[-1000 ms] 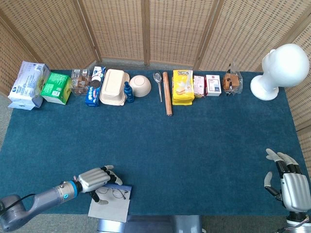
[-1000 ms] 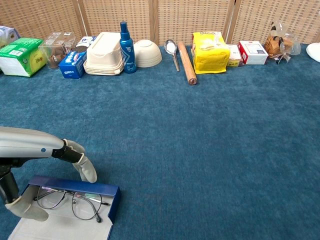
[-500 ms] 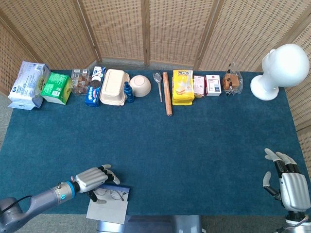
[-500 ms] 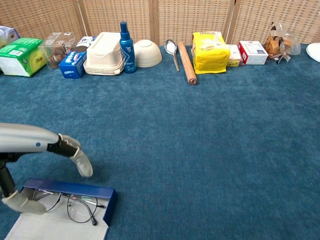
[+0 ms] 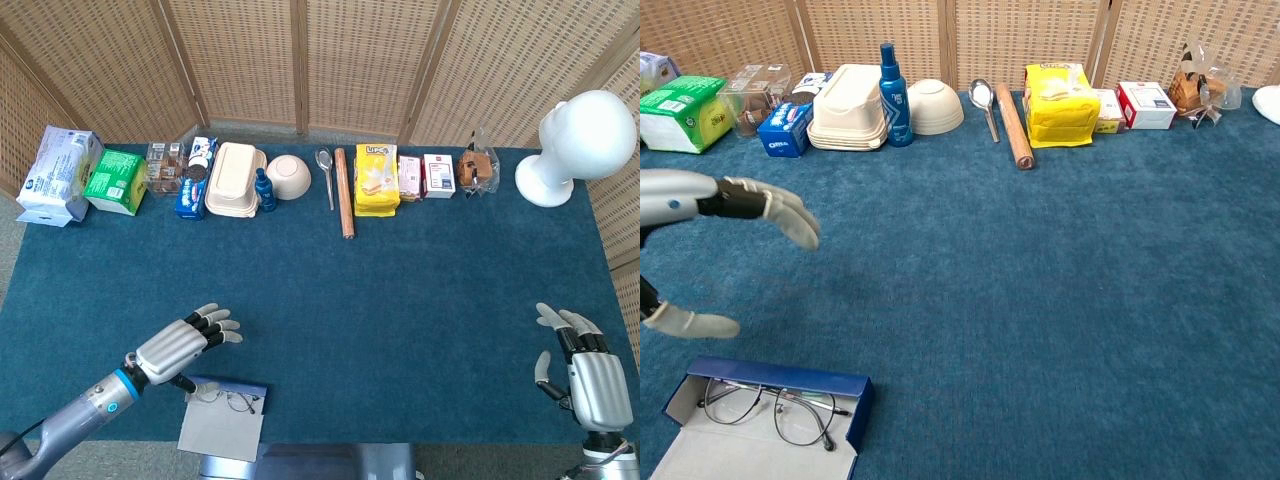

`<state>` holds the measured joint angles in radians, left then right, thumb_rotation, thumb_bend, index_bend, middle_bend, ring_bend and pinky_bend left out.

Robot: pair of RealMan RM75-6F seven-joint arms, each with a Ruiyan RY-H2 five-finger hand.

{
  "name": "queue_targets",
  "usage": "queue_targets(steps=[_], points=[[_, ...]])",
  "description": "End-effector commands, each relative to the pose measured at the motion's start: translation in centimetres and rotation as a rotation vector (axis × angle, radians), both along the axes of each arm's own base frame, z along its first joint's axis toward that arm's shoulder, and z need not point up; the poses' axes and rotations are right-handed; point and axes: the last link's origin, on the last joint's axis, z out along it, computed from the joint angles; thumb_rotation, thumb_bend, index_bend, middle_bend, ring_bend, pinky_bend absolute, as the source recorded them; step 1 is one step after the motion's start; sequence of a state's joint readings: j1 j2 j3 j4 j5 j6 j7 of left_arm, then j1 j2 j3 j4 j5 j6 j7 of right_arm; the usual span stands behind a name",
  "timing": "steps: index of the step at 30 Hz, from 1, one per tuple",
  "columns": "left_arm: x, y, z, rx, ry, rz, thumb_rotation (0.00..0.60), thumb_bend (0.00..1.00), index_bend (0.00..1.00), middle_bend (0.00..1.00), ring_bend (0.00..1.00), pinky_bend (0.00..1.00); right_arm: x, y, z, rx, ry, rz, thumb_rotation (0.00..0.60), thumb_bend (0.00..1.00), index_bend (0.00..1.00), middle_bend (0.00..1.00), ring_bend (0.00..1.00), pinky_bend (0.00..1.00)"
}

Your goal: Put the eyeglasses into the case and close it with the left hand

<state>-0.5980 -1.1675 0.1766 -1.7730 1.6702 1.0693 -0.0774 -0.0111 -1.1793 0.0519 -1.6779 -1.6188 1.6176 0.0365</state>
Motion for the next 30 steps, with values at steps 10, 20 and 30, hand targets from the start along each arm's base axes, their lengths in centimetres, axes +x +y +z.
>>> queue_targets(steps=[10, 20, 30], points=[[-3.5, -7.7, 2.1, 0.200, 0.006, -0.049, 0.462, 0.20, 0.14, 0.10, 0.03, 0.00, 0.9, -2.6, -1.0, 0.039, 0.019, 0.055, 0.505, 0.68, 0.11, 0.29, 0.16, 0.20], [-6.1, -12.4, 2.6, 0.270, 0.124, -0.027, 0.481, 0.20, 0.10, 0.05, 0.00, 0.00, 2.1, -5.3, -1.7, 0.046, 0.026, 0.124, 0.501, 0.65, 0.08, 0.27, 0.12, 0.17], [-8.4, -17.0, 1.1, 0.358, 0.259, -0.128, 0.481, 0.20, 0.07, 0.02, 0.00, 0.00, 3.9, -8.3, -2.9, 0.115, 0.004, 0.234, 0.506, 0.65, 0.06, 0.26, 0.11, 0.16]])
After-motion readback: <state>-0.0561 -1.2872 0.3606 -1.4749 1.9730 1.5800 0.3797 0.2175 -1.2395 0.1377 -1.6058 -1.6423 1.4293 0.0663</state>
